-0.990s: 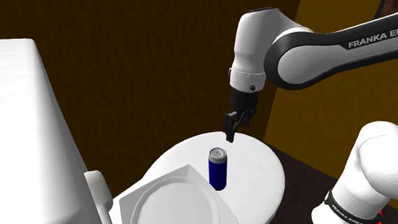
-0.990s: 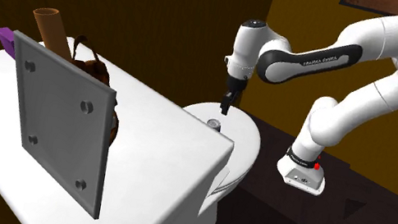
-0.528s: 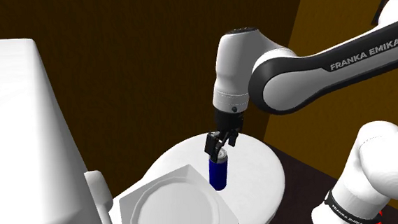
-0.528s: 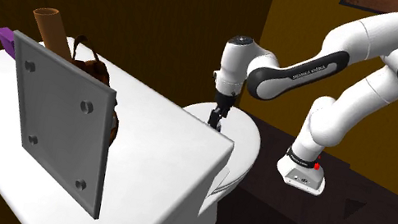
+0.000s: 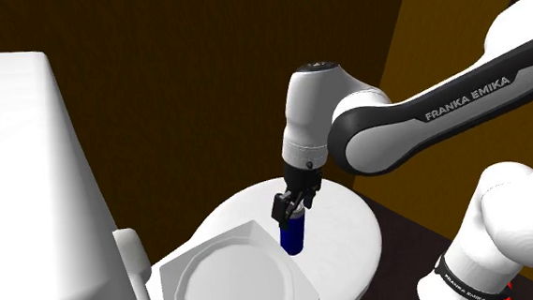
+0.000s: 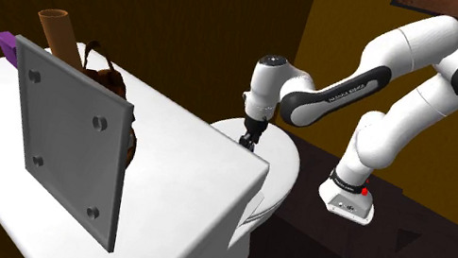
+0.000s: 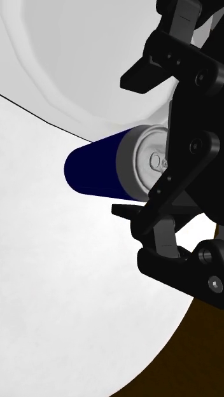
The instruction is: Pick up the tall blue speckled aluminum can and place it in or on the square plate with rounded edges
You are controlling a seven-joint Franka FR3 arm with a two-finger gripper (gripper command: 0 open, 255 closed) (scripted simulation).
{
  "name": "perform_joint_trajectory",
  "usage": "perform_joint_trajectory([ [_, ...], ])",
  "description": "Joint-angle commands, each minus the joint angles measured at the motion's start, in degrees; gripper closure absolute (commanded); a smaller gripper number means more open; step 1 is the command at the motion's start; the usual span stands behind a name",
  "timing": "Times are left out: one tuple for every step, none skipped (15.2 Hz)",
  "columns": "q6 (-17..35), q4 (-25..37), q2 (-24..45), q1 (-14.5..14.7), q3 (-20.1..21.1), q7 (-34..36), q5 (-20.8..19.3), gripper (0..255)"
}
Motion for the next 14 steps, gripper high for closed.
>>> perform_joint_trajectory([
  [0.36, -0.24, 0.09, -0.03, -0.01, -0.06, -0.01, 0],
  [0.36, -0.24, 0.09, -0.03, -0.01, -0.06, -0.01, 0],
  [0.36, -0.24, 0.09, -0.03, -0.01, -0.06, -0.01, 0],
  [0.36, -0.24, 0.09, -0.03, -0.01, -0.06, -0.01, 0],
  [0.36, -0.24, 0.09, -0.03, -0.01, -0.06, -0.01, 0],
  [0.34, -0.23, 0.09, -0.03, -0.01, -0.06, -0.01, 0],
  [0.34, -0.23, 0.09, -0.03, -0.01, -0.06, -0.01, 255],
  [0.34, -0.23, 0.09, -0.03, -0.01, -0.06, -0.01, 255],
  [0.34, -0.23, 0.09, -0.03, -0.01, -0.06, -0.01, 255],
  [0.34, -0.23, 0.09, -0.03, -0.01, -0.06, -0.01, 255],
  [0.34, -0.23, 0.09, -0.03, -0.01, -0.06, -0.01, 255],
  [0.35, -0.22, 0.10, -0.03, 0.00, -0.05, -0.01, 255],
  [0.35, -0.21, 0.12, -0.03, 0.00, -0.05, -0.02, 255],
  [0.35, -0.20, 0.12, -0.04, 0.01, -0.04, -0.02, 255],
])
